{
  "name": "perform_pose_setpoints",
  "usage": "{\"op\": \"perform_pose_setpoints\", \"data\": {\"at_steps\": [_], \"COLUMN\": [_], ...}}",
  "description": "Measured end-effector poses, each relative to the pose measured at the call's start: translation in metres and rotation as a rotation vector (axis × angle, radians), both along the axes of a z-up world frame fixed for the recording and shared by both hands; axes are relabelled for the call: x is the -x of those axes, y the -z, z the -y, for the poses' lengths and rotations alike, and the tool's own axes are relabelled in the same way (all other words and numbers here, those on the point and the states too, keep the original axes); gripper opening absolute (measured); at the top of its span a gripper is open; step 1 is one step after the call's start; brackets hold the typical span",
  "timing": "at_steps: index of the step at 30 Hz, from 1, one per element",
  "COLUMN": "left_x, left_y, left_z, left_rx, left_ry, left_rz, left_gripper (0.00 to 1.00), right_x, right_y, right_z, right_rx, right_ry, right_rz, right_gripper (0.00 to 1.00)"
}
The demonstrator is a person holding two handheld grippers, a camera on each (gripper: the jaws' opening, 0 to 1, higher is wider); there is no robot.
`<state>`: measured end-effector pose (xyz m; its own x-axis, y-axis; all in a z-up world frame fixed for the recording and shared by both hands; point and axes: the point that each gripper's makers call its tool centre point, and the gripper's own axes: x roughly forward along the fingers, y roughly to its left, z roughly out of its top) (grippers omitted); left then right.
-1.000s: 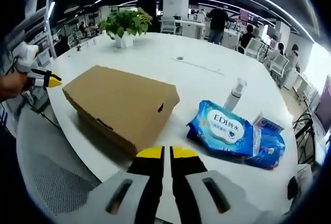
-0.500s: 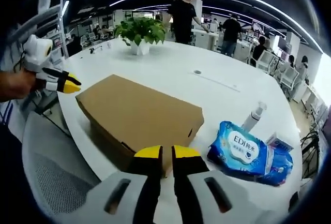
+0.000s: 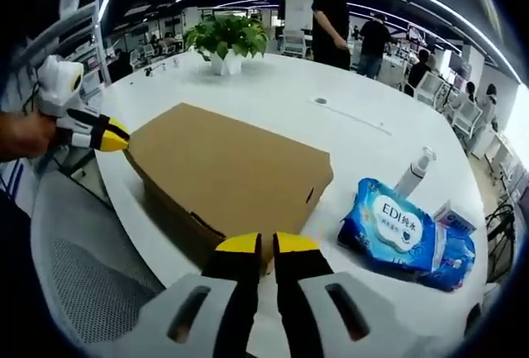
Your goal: Operate the shoe box by opening the lid, removing the specified soft item, and placing it in the target area until the item is outside and the box remains undamaged.
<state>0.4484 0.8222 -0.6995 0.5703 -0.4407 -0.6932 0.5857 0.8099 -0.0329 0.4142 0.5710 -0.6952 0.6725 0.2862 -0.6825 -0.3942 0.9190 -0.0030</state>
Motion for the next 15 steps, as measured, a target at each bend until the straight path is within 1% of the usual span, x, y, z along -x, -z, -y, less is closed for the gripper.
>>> {"op": "perform_pose_setpoints", "data": {"at_steps": [7,13,15], "left_x": [0.0015,0.0015,0.0015], "left_y": [0.0015,0.0025,0.0021], "left_z": [0.0009,0.0014,0.0017], "left_rx": [-0.005,-0.001,-0.001], "left_ry": [0.006,0.013,0.012], "left_rz": [-0.006,-0.006,-0.012], "left_gripper": [0.14,0.14,0.15], "right_x": [0.0012,0.0011,0.0015], "right_y": [0.0076,0.0080,0.0076], "right_z": [-0.0007,0.0001,-0.0004], "right_rx": [-0.005,-0.004,-0.003], "right_ry": [-0.006,-0.013,-0.018], "right_rz": [-0.020,-0.012,-0.016], "right_gripper": [0.04,0.03,0.04]}}
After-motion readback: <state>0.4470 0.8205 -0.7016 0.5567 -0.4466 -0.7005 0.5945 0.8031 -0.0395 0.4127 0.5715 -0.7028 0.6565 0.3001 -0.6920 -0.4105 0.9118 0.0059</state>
